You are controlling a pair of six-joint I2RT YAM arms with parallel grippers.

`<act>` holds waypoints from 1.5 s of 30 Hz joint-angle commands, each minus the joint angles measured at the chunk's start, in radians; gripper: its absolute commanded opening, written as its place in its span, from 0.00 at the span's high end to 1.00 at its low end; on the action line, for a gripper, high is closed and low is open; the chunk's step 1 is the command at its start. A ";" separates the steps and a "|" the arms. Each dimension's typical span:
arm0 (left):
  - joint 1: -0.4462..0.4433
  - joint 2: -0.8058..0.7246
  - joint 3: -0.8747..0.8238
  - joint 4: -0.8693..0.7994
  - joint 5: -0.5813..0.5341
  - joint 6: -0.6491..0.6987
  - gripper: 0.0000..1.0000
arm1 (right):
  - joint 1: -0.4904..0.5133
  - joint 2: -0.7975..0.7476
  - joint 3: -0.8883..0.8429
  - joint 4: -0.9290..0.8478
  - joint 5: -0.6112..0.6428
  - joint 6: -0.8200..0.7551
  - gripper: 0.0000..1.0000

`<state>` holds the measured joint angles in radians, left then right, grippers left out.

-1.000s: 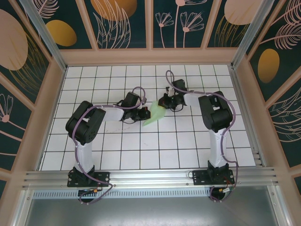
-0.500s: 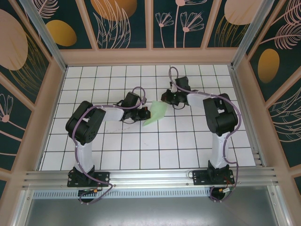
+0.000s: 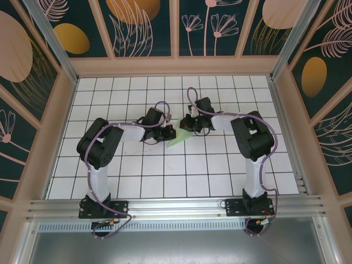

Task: Fold a paper plane with a square sheet of paper (pick it up from the middle)
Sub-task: Fourth fold the wing at the center of the table.

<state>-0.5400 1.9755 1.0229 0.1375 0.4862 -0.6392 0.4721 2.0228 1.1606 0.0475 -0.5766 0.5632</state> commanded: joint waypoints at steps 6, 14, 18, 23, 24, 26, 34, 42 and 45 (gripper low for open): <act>0.011 0.012 -0.006 -0.128 -0.051 0.029 1.00 | -0.008 0.060 -0.033 -0.068 0.045 -0.009 0.97; 0.028 -0.082 0.042 -0.013 0.050 0.031 0.88 | -0.021 0.073 -0.072 -0.096 0.096 -0.013 0.97; 0.029 -0.103 0.060 0.019 0.069 0.040 0.84 | -0.022 0.075 -0.073 -0.094 0.091 -0.011 0.97; 0.029 -0.066 0.083 0.019 0.120 0.047 0.86 | -0.022 0.085 -0.068 -0.093 0.081 -0.008 0.97; 0.030 -0.059 0.082 0.020 0.126 0.043 0.87 | -0.023 0.087 -0.067 -0.091 0.080 -0.007 0.97; 0.026 -0.045 0.079 0.018 0.138 0.042 0.89 | -0.023 0.093 -0.064 -0.089 0.077 -0.002 0.97; 0.007 0.008 0.090 -0.015 0.164 0.053 0.92 | -0.020 0.111 -0.047 -0.098 0.070 0.004 0.97; 0.000 0.045 0.087 -0.074 0.155 0.080 0.94 | -0.021 0.124 -0.033 -0.120 0.076 0.004 0.97; -0.003 0.040 0.066 -0.095 0.146 0.091 0.94 | -0.021 0.130 -0.025 -0.133 0.079 0.001 0.97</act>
<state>-0.5362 2.0079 1.0969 0.0883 0.6277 -0.5827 0.4580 2.0598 1.1587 0.0364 -0.6044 0.5682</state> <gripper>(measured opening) 0.066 0.051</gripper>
